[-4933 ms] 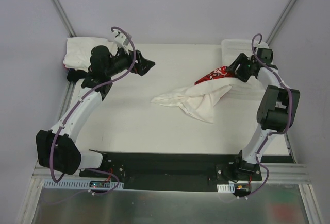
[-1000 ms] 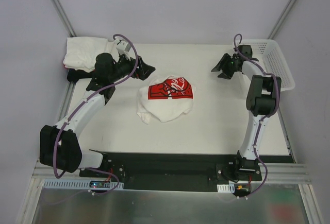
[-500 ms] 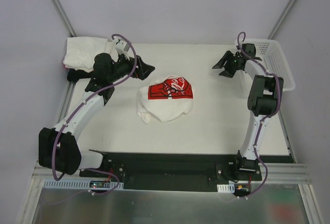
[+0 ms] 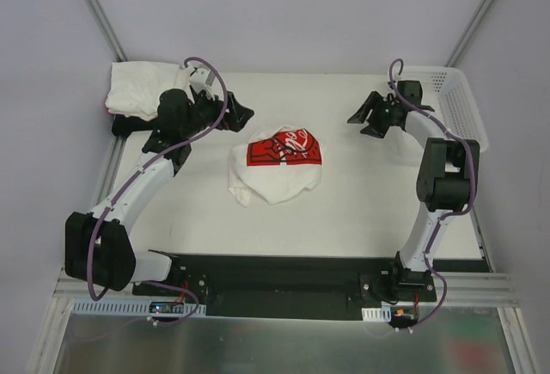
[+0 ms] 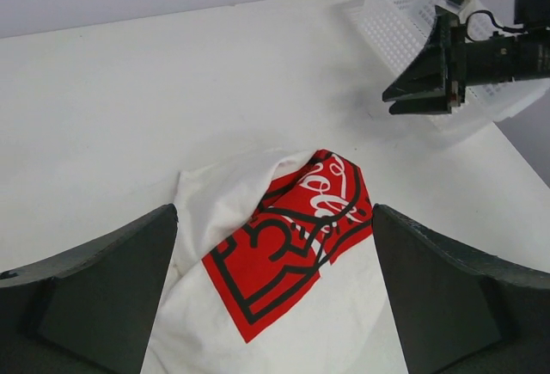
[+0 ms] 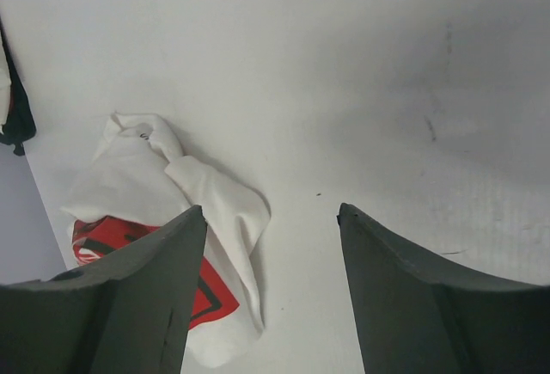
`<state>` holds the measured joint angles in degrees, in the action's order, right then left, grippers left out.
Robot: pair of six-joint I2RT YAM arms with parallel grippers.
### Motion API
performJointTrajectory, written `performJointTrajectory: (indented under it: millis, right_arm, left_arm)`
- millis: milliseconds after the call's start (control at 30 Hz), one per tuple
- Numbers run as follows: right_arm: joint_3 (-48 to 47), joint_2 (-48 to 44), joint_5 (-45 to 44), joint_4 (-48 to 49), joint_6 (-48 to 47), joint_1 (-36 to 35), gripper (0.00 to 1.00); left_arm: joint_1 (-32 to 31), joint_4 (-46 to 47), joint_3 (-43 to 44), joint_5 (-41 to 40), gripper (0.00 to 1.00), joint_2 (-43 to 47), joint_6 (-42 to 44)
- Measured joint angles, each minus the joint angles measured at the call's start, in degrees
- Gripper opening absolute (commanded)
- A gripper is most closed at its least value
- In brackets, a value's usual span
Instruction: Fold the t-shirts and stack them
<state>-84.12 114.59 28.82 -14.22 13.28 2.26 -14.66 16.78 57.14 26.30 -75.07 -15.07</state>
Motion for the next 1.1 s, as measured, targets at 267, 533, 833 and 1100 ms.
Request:
performJointTrajectory:
  millis: [267, 533, 833, 1100]
  right_arm:
    - [4.7, -5.1, -1.0, 3.4, -0.2, -9.4, 0.67]
    - [6.7, -5.3, -1.2, 4.6, -0.2, -12.4, 0.67]
    - [6.7, -5.3, -1.6, 5.5, 0.2, -18.4, 0.67]
    - [12.5, -11.6, -4.4, 6.0, 0.2, -25.0, 0.66]
  left_arm:
    - [0.0, -0.1, 0.0, -4.0, 0.99, -2.8, -0.8]
    - [0.0, -0.8, 1.8, -3.6, 0.96, -7.4, -0.8]
    - [0.1, -1.7, 6.9, -3.9, 0.95, -10.7, -0.7]
    - [0.5, -1.3, 10.6, -4.0, 0.95, -12.4, -0.7]
